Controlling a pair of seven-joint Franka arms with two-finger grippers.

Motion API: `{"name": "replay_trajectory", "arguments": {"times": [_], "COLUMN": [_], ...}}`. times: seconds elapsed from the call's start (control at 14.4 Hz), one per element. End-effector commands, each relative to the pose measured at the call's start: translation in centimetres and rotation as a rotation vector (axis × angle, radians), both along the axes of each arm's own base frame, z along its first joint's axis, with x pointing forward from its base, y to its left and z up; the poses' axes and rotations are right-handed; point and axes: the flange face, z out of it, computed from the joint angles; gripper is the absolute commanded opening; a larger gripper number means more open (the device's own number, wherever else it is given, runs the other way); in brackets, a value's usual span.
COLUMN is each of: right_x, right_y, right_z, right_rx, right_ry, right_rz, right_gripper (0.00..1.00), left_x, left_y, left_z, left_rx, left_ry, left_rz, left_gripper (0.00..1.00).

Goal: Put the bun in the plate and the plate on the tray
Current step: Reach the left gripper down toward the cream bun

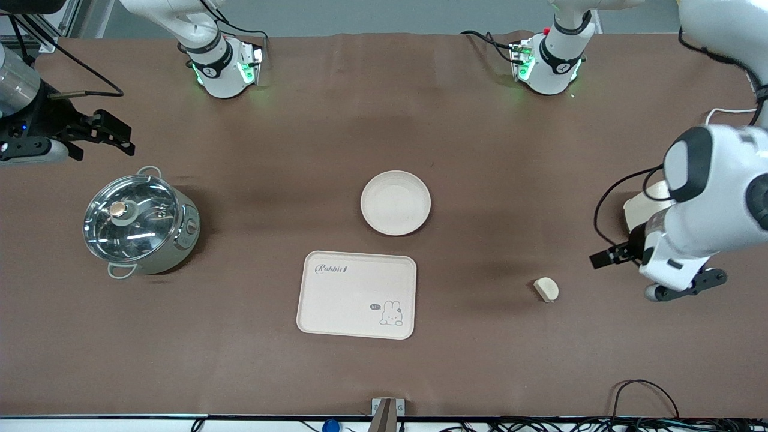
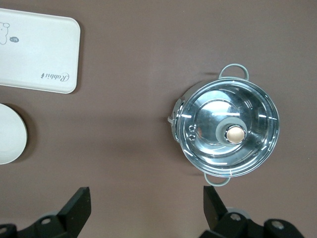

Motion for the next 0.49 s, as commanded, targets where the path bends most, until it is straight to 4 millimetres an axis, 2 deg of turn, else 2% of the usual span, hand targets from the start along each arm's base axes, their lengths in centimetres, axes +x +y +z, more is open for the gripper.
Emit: {"name": "replay_trajectory", "arguments": {"times": [0.0, 0.21, 0.28, 0.42], "right_x": [-0.2, -0.2, -0.2, -0.2], "right_y": [-1.7, -2.4, -2.4, -2.3], "right_z": [0.5, 0.2, 0.2, 0.3], "right_rx": [-0.001, 0.000, 0.000, 0.002], "right_ry": [-0.009, -0.006, -0.006, -0.006], "right_rz": [-0.039, -0.053, -0.055, -0.052], "right_gripper": [1.00, 1.00, 1.00, 1.00], "left_x": [0.8, 1.8, 1.7, 1.6], "left_y": [0.0, 0.0, -0.3, -1.3], "left_z": [-4.9, -13.2, -15.0, -16.8], "left_rx": [0.016, -0.003, -0.003, -0.001], "left_ry": [-0.006, -0.010, -0.008, 0.000], "left_rz": [0.114, 0.178, 0.200, 0.218], "left_gripper": [1.00, 1.00, 1.00, 1.00]}}
